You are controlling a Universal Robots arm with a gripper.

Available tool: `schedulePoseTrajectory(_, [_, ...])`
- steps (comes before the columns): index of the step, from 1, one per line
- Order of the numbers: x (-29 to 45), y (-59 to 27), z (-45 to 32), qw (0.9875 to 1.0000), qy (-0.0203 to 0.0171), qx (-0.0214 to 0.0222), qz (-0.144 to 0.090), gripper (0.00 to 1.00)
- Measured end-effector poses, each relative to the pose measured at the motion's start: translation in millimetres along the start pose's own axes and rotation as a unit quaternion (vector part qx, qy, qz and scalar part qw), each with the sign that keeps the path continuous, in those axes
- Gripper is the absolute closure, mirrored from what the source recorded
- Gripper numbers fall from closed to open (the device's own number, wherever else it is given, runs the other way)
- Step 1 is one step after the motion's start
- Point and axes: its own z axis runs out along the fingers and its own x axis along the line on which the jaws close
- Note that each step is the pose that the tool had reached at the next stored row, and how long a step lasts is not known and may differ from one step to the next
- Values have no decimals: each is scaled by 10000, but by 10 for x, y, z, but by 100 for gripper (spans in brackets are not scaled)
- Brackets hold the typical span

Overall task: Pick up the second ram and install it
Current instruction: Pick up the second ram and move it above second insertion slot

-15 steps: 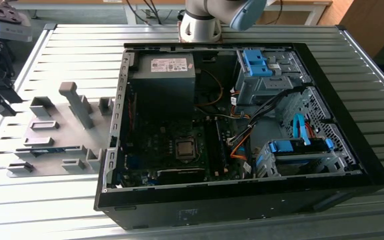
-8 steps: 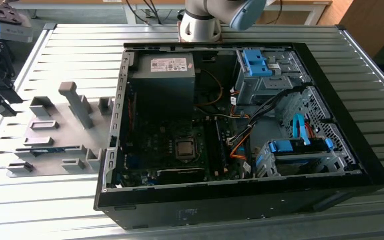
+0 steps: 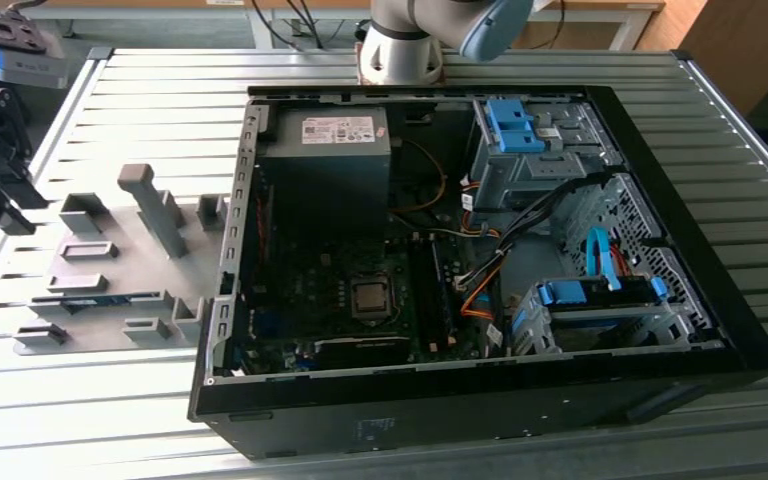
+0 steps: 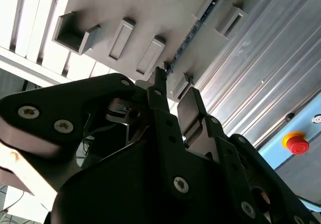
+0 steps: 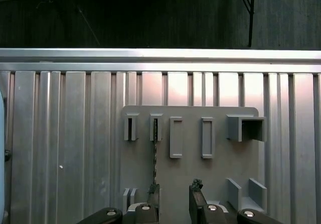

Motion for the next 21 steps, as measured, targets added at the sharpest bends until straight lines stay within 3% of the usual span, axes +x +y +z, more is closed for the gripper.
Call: schedulePoseTrajectory(21, [1, -1, 66, 10000, 0, 0, 0, 63])
